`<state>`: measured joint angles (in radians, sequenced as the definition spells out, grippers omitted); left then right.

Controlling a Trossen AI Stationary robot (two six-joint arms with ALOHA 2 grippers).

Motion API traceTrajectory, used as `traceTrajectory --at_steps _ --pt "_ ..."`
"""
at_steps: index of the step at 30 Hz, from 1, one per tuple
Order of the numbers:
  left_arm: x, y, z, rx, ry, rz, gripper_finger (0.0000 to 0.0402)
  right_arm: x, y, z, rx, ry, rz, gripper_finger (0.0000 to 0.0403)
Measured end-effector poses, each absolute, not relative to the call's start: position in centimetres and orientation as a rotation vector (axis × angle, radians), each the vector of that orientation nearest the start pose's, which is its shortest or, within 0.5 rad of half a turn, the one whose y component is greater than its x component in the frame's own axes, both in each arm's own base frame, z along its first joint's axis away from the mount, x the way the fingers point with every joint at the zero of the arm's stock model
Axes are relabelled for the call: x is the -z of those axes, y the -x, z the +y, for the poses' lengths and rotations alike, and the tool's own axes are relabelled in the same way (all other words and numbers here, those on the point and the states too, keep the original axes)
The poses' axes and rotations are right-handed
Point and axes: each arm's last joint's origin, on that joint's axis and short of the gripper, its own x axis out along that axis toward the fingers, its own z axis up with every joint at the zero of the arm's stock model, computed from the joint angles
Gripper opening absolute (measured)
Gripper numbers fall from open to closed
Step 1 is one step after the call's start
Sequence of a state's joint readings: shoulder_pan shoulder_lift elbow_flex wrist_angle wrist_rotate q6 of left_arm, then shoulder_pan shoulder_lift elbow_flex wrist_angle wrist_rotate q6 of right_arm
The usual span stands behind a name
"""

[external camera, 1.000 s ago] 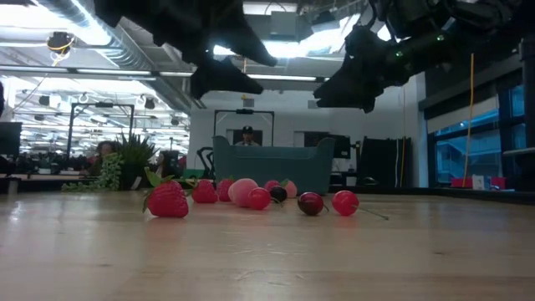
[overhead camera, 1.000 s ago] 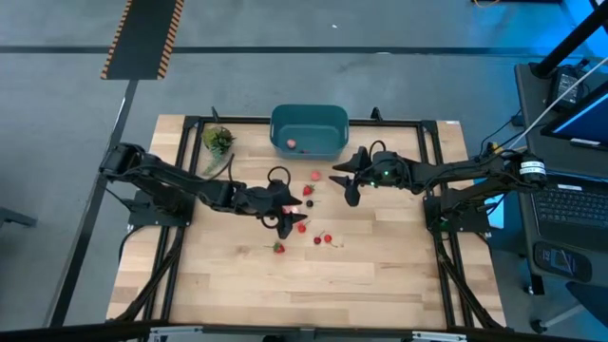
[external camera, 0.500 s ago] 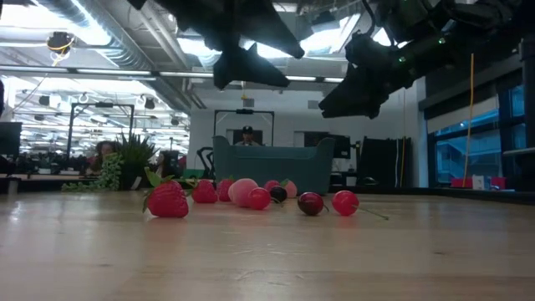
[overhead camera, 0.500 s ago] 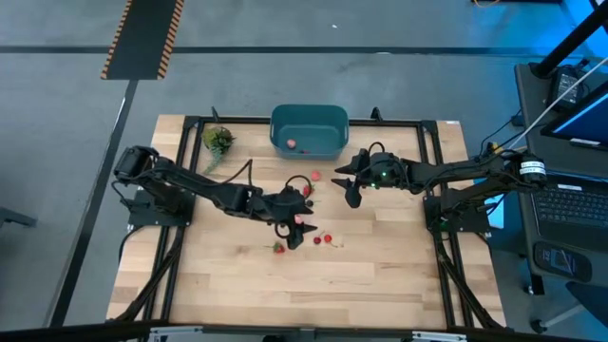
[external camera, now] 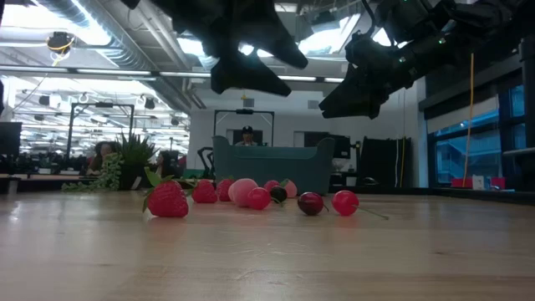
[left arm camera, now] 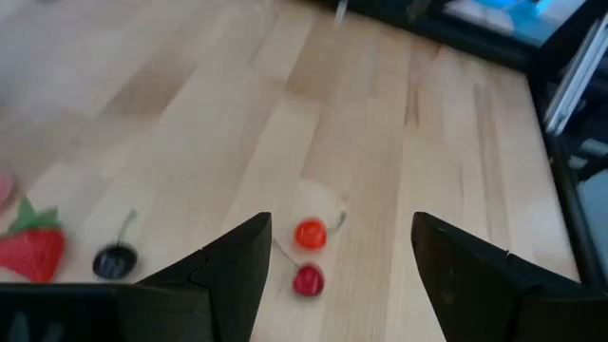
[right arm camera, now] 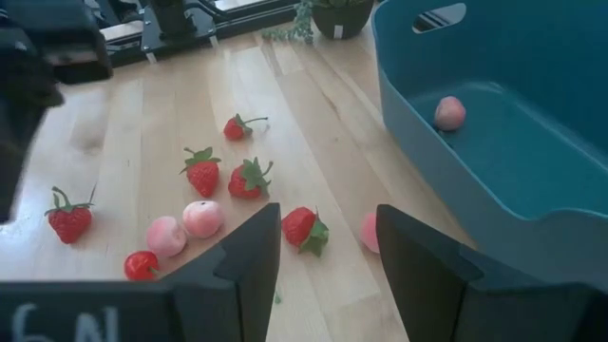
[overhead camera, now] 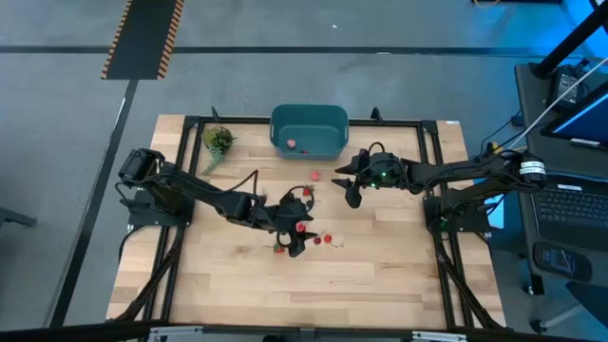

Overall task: Pick and placing Produce into tupperware
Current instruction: Put the cherry into the blue bin

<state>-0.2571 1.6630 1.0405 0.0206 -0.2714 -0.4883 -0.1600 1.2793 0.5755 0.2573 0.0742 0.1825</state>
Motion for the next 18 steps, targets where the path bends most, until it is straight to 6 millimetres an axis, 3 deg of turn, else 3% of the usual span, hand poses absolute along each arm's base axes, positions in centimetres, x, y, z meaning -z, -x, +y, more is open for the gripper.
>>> traceTrajectory --at_steps 18 --pt "-21.22 -35.08 -9.31 -0.127 0.317 0.551 0.0245 -20.12 -25.3 -4.28 0.27 -0.196 0.434 0.0177"
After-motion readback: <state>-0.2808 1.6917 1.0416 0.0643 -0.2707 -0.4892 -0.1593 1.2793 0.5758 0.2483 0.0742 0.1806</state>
